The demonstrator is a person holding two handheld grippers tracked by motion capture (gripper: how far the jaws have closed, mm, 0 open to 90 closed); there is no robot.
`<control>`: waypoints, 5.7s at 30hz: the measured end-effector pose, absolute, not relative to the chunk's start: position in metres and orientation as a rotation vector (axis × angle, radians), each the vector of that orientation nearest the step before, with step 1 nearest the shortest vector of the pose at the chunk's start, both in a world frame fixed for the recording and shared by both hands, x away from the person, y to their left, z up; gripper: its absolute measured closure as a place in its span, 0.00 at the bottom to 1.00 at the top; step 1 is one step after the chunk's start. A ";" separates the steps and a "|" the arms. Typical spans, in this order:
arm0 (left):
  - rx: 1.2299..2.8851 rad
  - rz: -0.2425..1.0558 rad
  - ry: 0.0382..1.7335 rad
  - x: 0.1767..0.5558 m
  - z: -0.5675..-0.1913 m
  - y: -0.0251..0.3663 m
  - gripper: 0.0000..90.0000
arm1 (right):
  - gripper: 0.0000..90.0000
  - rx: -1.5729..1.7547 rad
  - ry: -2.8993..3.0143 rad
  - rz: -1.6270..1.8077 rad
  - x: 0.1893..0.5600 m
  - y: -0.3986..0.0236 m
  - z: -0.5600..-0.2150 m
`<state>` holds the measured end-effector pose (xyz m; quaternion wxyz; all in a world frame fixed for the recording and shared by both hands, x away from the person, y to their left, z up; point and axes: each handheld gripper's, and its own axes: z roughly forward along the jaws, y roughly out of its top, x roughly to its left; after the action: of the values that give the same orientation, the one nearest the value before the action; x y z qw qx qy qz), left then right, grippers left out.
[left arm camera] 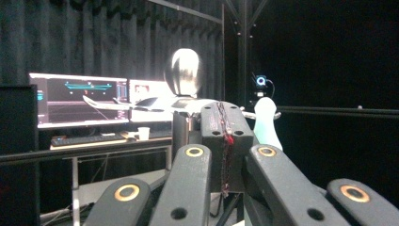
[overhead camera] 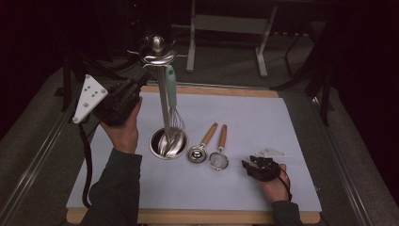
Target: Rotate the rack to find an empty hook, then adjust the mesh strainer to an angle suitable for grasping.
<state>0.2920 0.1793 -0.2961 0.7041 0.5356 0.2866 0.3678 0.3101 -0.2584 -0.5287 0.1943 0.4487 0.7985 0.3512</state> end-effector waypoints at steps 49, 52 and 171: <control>1.225 0.841 0.780 0.331 -0.289 0.209 1.00 | 0.61 1.265 2.261 0.975 0.310 -0.261 -0.531; 1.226 0.850 0.785 0.328 -0.292 0.212 1.00 | 0.61 1.264 2.262 0.971 0.310 -0.261 -0.531; 1.759 0.582 1.211 0.278 -0.539 0.250 0.76 | 0.57 1.572 2.433 0.886 0.411 -0.169 -0.506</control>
<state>0.2777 0.2502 -0.5395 0.4476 0.7107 0.4892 0.2351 0.4106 -0.1694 -0.5060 0.0563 0.5180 0.8021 0.2919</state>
